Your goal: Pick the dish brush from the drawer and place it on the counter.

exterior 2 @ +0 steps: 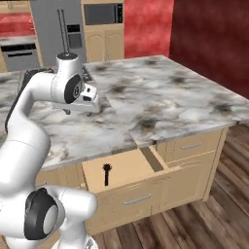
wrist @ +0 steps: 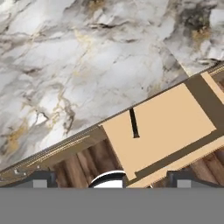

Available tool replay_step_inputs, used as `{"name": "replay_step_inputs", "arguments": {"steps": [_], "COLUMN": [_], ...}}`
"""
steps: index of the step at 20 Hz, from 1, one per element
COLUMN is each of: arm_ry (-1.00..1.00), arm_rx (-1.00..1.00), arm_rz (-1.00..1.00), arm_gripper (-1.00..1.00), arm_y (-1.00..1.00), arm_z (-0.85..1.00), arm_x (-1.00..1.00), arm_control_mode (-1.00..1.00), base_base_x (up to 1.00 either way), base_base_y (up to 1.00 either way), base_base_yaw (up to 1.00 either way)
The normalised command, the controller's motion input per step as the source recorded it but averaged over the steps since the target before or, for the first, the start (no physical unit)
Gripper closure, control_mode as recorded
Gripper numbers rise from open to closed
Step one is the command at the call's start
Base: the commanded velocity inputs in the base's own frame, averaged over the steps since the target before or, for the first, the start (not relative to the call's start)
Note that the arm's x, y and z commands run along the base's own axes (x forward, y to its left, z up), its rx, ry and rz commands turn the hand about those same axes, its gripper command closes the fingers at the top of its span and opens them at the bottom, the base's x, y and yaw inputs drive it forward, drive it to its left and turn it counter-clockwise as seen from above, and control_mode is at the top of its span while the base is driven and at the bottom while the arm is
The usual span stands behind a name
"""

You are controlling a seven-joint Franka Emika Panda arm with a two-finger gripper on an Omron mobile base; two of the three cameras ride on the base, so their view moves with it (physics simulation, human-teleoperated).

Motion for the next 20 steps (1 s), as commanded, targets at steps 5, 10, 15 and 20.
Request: {"name": "replay_step_inputs", "arguments": {"steps": [5, 10, 15, 20], "arm_ry": [0.00, 0.00, 0.00, -0.01], "arm_rx": [0.00, 0.00, 0.00, 0.01], "arm_rz": [0.00, 0.00, 0.00, -0.57], "arm_gripper": [-1.00, -1.00, -1.00, -1.00], "arm_y": [0.00, 0.00, 0.00, 0.36], "arm_z": [0.00, 0.00, 0.00, -0.20], "arm_x": [0.00, 0.00, 0.00, -0.06], "arm_control_mode": [1.00, 1.00, 1.00, -1.00], "base_base_x": [-0.03, -0.03, -0.05, 0.00], "base_base_y": [0.61, 0.65, 0.64, 0.00], "base_base_yaw": [-0.58, -0.60, -0.61, 0.00]}}
